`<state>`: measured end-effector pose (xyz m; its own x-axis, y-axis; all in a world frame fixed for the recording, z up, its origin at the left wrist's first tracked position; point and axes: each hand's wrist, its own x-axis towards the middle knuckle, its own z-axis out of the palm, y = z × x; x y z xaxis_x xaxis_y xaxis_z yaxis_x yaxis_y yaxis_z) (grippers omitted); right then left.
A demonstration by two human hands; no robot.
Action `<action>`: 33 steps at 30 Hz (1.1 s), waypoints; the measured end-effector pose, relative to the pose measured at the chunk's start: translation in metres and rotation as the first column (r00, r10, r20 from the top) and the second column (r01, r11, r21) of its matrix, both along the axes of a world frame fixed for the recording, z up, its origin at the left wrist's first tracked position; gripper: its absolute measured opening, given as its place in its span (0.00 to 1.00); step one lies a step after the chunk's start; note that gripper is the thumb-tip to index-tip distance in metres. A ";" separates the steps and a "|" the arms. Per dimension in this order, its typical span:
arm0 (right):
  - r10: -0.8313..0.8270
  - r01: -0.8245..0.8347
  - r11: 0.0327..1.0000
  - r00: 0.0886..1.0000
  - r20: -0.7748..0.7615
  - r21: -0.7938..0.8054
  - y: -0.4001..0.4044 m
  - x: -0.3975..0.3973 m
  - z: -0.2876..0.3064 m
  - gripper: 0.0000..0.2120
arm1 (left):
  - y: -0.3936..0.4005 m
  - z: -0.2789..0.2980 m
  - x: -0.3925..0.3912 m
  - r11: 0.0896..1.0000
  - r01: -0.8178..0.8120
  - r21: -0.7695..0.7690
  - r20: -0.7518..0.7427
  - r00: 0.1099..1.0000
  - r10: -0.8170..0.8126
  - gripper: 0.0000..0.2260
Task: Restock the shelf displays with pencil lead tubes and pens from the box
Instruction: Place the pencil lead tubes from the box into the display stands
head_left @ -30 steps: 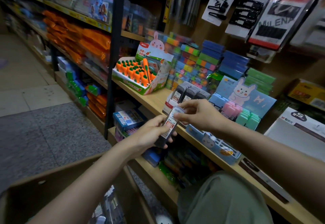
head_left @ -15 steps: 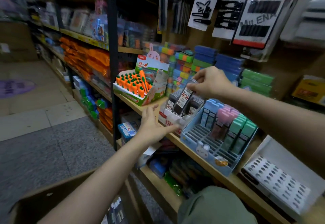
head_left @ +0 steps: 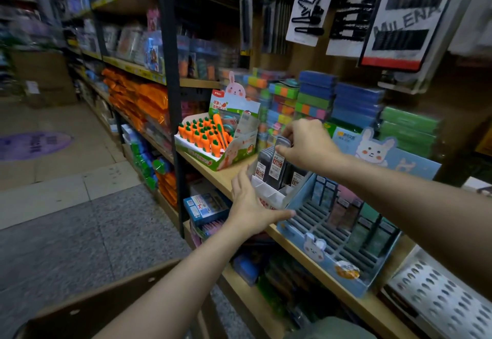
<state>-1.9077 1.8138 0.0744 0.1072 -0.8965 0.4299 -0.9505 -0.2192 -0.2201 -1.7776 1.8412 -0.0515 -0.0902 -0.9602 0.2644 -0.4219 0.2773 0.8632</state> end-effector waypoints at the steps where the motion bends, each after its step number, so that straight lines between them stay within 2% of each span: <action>1: -0.003 0.003 1.000 1.000 -0.010 -0.002 -0.001 0.000 -0.002 0.11 | -0.001 -0.001 0.000 1.000 -0.009 -0.004 -0.002 1.000 0.009 0.58; 7: -0.033 0.034 0.999 0.998 -0.061 0.028 0.000 0.000 -0.015 0.13 | -0.005 -0.007 -0.003 0.998 -0.065 -0.023 -0.042 0.997 0.064 0.54; 13: 0.040 -0.038 0.998 0.998 -0.039 0.056 0.009 -0.009 -0.017 0.29 | -0.004 -0.009 -0.003 0.998 -0.050 -0.040 -0.045 0.998 0.048 0.54; 16: 0.092 -0.091 0.995 0.996 -0.023 0.032 0.023 -0.014 -0.021 0.32 | -0.004 -0.009 -0.003 0.998 -0.057 -0.019 -0.052 0.997 0.056 0.54; 18: 0.118 -0.112 0.992 0.986 -0.115 0.061 0.037 -0.008 -0.041 0.34 | -0.003 -0.009 -0.003 0.998 -0.063 -0.015 -0.070 0.996 0.062 0.53; 21: 0.062 -0.026 0.992 0.955 -0.290 0.127 0.048 0.005 -0.072 0.39 | 0.000 -0.009 -0.002 0.997 -0.066 -0.037 -0.100 0.993 0.062 0.47; 23: 0.030 0.008 0.993 0.949 -0.315 0.120 0.049 0.007 -0.075 0.38 | 0.002 -0.006 -0.001 0.997 -0.061 -0.045 -0.099 0.993 0.056 0.46; 26: 0.072 -0.068 0.997 0.985 -0.157 0.032 0.053 -0.001 -0.061 0.35 | 0.006 -0.003 0.002 0.998 -0.045 -0.040 -0.068 0.997 0.043 0.50; 29: 0.160 -0.141 0.979 0.979 0.125 -0.147 0.066 -0.012 -0.049 0.21 | 0.016 -0.004 0.013 0.999 -0.013 -0.050 -0.056 0.998 0.011 0.48; 31: 0.168 -0.100 0.976 0.912 0.375 -0.194 0.081 -0.015 -0.049 0.09 | 0.026 -0.011 0.025 0.997 0.009 -0.074 -0.022 1.000 -0.010 0.40; 32: 0.150 -0.071 0.983 0.844 0.515 -0.170 0.088 -0.013 -0.051 0.06 | 0.030 -0.017 0.032 0.997 0.016 -0.071 -0.013 1.000 -0.017 0.35; 33: 0.120 -0.068 0.992 0.762 0.636 -0.106 0.094 -0.009 -0.055 0.06 | 0.035 -0.026 0.043 0.998 0.015 -0.058 -0.016 1.000 -0.016 0.31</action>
<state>-1.9162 1.9081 0.0191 -0.1344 -0.8603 0.4918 -0.5680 -0.3398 -0.7496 -1.7351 1.8765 -0.0770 -0.1005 -0.9417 0.3211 -0.4033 0.3336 0.8521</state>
